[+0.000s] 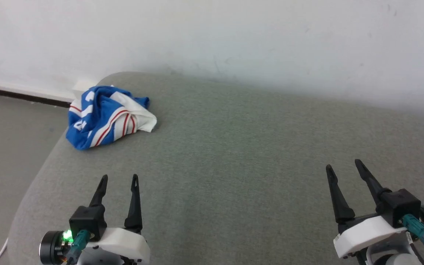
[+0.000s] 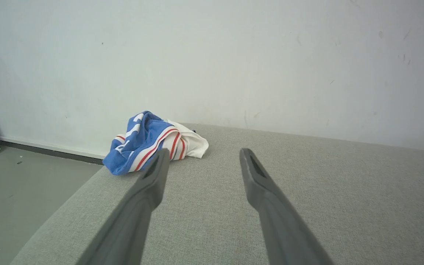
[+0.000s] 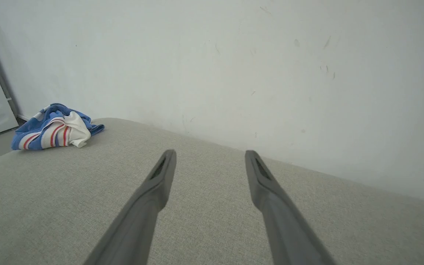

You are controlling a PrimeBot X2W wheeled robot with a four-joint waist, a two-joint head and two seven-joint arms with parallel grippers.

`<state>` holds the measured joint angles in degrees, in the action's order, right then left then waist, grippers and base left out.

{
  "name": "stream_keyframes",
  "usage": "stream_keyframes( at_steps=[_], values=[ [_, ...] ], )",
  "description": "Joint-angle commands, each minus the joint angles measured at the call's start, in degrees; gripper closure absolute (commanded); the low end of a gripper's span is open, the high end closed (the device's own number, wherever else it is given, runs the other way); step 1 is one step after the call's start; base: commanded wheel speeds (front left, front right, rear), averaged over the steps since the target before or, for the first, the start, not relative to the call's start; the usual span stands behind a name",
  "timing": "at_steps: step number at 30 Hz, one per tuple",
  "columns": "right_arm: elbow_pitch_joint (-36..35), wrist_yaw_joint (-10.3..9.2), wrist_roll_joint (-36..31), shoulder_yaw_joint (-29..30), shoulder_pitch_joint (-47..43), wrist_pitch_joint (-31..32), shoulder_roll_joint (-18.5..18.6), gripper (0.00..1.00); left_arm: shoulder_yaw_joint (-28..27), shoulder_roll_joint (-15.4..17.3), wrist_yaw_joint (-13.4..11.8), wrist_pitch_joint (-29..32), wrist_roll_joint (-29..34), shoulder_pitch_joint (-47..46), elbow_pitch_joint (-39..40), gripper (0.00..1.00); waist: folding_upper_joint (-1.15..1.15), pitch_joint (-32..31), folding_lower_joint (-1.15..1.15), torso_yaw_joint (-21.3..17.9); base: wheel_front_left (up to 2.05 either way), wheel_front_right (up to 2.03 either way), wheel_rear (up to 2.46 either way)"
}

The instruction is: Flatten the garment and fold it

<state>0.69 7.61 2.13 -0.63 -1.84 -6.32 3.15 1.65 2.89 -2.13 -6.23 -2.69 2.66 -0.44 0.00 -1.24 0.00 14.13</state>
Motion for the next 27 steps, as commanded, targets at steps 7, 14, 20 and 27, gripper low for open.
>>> stream_keyframes(
  at_steps=[7,14,20,27],
  values=[
    [-0.23,-0.06,0.86,-0.44,-0.9,-1.44,-0.13,0.0,0.38,-0.01,-0.67,-1.52,-0.62,1.6,0.35,0.0,0.0,-0.06,0.0,4.4,0.0,0.0,0.0],
    [-0.15,-0.07,1.35,-0.82,-1.26,-2.28,-0.15,0.0,0.66,-0.01,-0.87,-2.36,-0.74,1.95,0.39,0.0,0.0,-0.4,0.0,7.29,0.0,0.0,0.0],
    [-0.13,-0.07,1.66,-1.14,-1.36,-2.99,-0.16,0.0,0.87,-0.01,-0.91,-3.07,-1.0,2.19,0.34,0.0,0.0,-0.53,0.0,9.51,0.0,0.0,0.0],
    [-0.1,-0.08,1.94,-1.63,-1.46,-3.71,-0.18,0.0,1.0,-0.01,-1.22,-3.79,-1.31,2.57,0.38,0.0,0.0,-0.54,0.0,11.28,0.0,0.0,0.0]
  ],
)
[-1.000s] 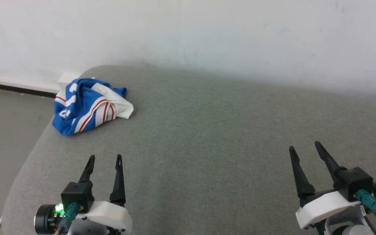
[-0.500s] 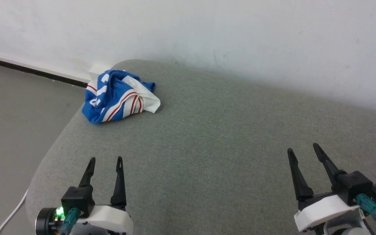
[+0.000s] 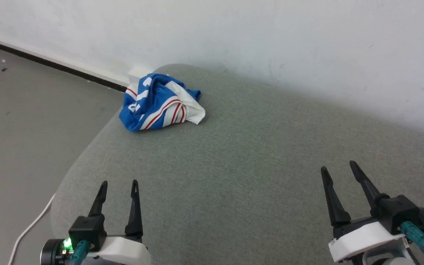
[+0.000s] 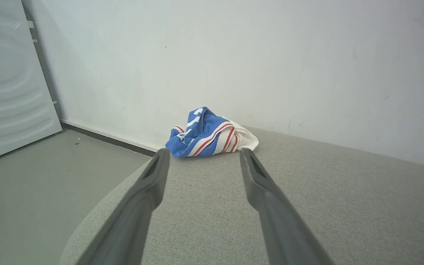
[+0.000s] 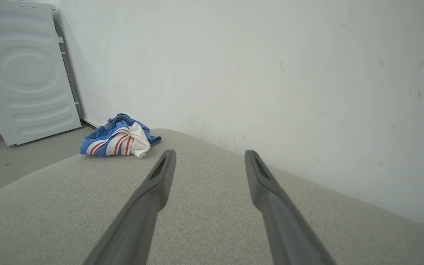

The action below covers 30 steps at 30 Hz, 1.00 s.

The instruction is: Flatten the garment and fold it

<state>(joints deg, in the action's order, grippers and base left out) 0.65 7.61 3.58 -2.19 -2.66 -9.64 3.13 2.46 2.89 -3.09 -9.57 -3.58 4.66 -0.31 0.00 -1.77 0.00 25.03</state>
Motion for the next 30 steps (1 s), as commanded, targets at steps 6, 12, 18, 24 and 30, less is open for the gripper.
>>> stream_keyframes(
  at_steps=[6,12,18,24,30],
  values=[
    [-0.11,-0.09,0.96,-0.57,-0.83,-1.11,-0.17,0.0,0.45,-0.01,-0.58,-1.17,-0.78,0.89,0.26,0.0,0.0,0.04,0.0,1.84,0.0,0.0,0.0],
    [-0.04,-0.09,1.21,-0.82,-0.95,-1.83,-0.18,0.0,0.79,-0.01,-0.86,-1.89,-1.06,0.99,0.25,0.0,0.0,0.06,0.0,3.38,0.0,0.0,0.0],
    [0.02,-0.1,1.5,-0.91,-1.15,-2.55,-0.2,0.0,1.07,-0.01,-1.1,-2.61,-1.31,1.15,0.18,0.0,0.0,-0.07,0.0,5.09,0.0,0.0,0.0],
    [0.14,-0.1,1.85,-1.21,-1.32,-3.27,-0.21,0.0,1.28,-0.02,-1.4,-3.33,-1.55,1.53,0.3,0.0,0.0,-0.2,0.0,6.67,0.0,0.0,0.0],
    [0.15,-0.11,1.98,-1.38,-1.57,-3.98,-0.22,0.0,1.47,-0.02,-1.65,-4.05,-1.87,1.82,0.74,0.0,0.0,-0.17,0.0,8.18,0.0,0.0,0.0]
  ],
)
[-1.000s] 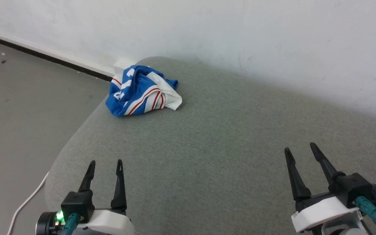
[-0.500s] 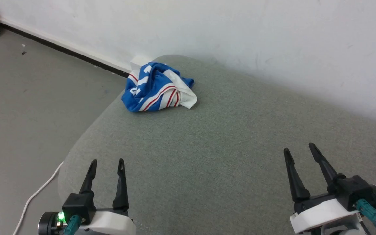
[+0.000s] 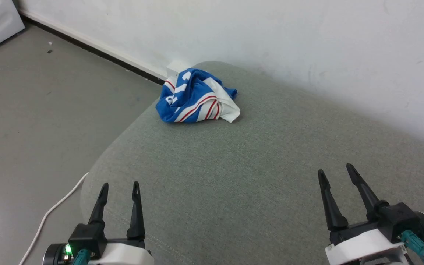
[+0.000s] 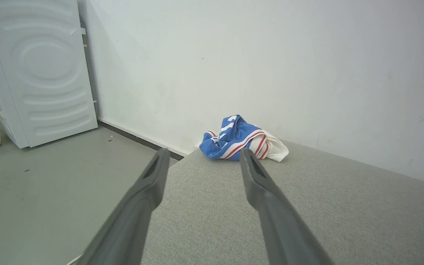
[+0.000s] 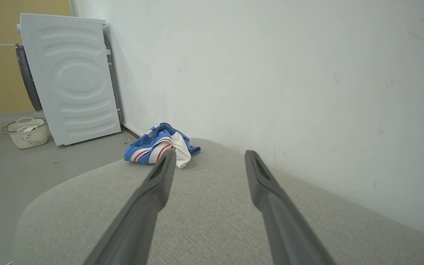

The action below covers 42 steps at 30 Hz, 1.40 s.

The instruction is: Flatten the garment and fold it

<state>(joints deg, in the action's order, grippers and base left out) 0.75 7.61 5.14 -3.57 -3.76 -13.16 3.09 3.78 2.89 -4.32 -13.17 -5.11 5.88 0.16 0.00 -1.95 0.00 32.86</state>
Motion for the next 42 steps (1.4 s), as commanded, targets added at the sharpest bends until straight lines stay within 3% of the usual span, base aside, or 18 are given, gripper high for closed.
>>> stream_keyframes(
  at_steps=[1,12,26,31,36,42],
  values=[
    [0.05,-0.11,0.44,-0.02,-0.49,-0.58,-0.19,0.0,0.18,-0.02,-0.46,-0.57,-0.43,0.67,0.32,0.0,0.0,0.02,0.0,0.58,0.0,0.0,0.0],
    [-0.13,-0.12,0.84,0.47,-0.56,-1.84,-0.22,0.0,0.8,-0.02,-0.9,-1.83,-0.99,1.3,0.22,0.0,0.0,0.14,0.0,2.92,0.0,0.0,0.0],
    [-0.32,-0.12,0.71,0.18,-0.57,-1.84,-0.22,0.0,0.7,-0.02,-0.24,-1.83,-1.24,0.64,0.51,0.0,0.0,0.73,0.0,1.85,0.0,0.0,0.0],
    [-0.76,-0.12,-1.46,-0.15,0.45,-1.84,-0.22,0.0,-0.71,0.63,2.36,-1.83,-1.78,-2.56,-0.62,0.0,0.0,3.87,0.0,-0.93,0.0,0.0,0.0],
    [-3.18,-0.12,-3.29,-0.98,2.93,-1.84,0.38,0.0,-3.08,3.48,4.92,-1.76,-3.66,-10.28,-7.25,0.0,0.0,9.59,0.0,-5.78,0.0,0.0,0.0],
    [-7.14,-0.12,-4.3,-2.22,6.5,-1.84,3.07,0.0,-5.44,6.75,7.7,3.8,-7.84,-23.92,-16.0,0.0,0.0,18.02,0.0,-11.74,0.0,0.0,0.0]
  ],
)
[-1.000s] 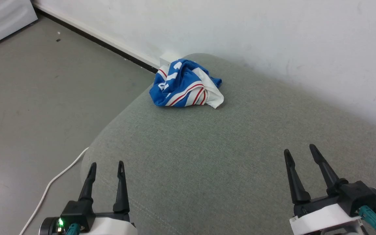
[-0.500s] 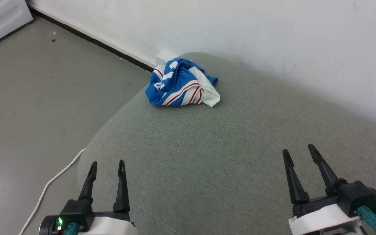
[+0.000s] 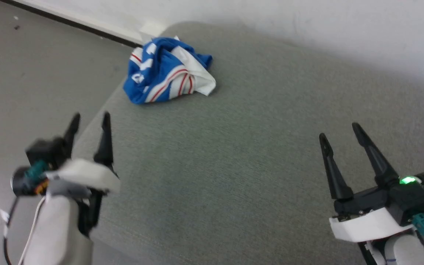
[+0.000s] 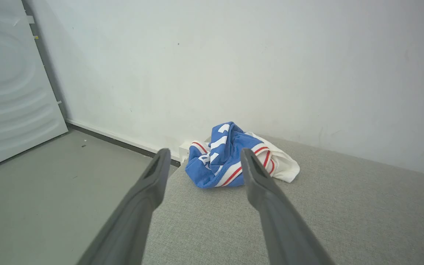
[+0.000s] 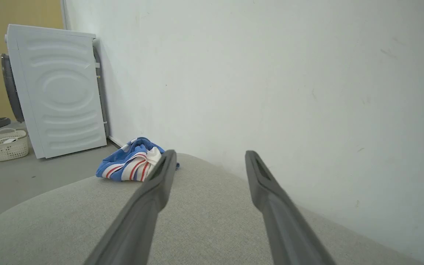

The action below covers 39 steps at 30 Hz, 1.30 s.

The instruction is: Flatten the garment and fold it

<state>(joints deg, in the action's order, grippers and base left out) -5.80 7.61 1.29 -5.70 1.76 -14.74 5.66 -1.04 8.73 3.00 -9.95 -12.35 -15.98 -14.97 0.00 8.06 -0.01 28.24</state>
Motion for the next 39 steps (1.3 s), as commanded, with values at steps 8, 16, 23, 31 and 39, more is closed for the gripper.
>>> stream_keyframes(
  at_steps=[8,16,23,31,39],
  values=[
    [-5.05,-0.12,-0.86,-0.35,4.52,-0.26,2.54,0.0,0.83,8.58,3.74,13.39,-4.48,-20.29,-14.79,0.0,0.0,17.16,0.01,-13.42,0.0,0.0,0.0],
    [-8.06,-0.12,-0.94,-0.28,7.28,-0.26,2.33,0.0,4.22,15.4,4.43,24.69,-8.43,-34.24,-25.67,0.0,0.0,24.19,0.01,-18.03,0.0,0.0,0.0],
    [-8.65,-0.12,-0.81,-0.1,8.56,-0.26,2.16,0.0,6.77,19.52,4.47,34.78,-13.85,-40.52,-31.71,0.0,0.0,27.07,0.01,-20.21,0.0,0.0,0.0],
    [-8.56,-0.12,-0.71,0.36,8.89,-0.26,2.12,0.0,12.95,22.54,4.47,48.78,-20.7,-41.39,-33.75,0.19,0.0,27.97,0.01,-20.66,0.0,0.0,0.0],
    [-6.38,-0.12,-0.22,0.73,8.93,-0.26,1.41,0.0,14.75,24.56,4.48,47.34,-29.13,-39.15,-29.78,1.0,0.0,22.8,0.01,-20.01,0.0,0.0,0.0]
  ],
)
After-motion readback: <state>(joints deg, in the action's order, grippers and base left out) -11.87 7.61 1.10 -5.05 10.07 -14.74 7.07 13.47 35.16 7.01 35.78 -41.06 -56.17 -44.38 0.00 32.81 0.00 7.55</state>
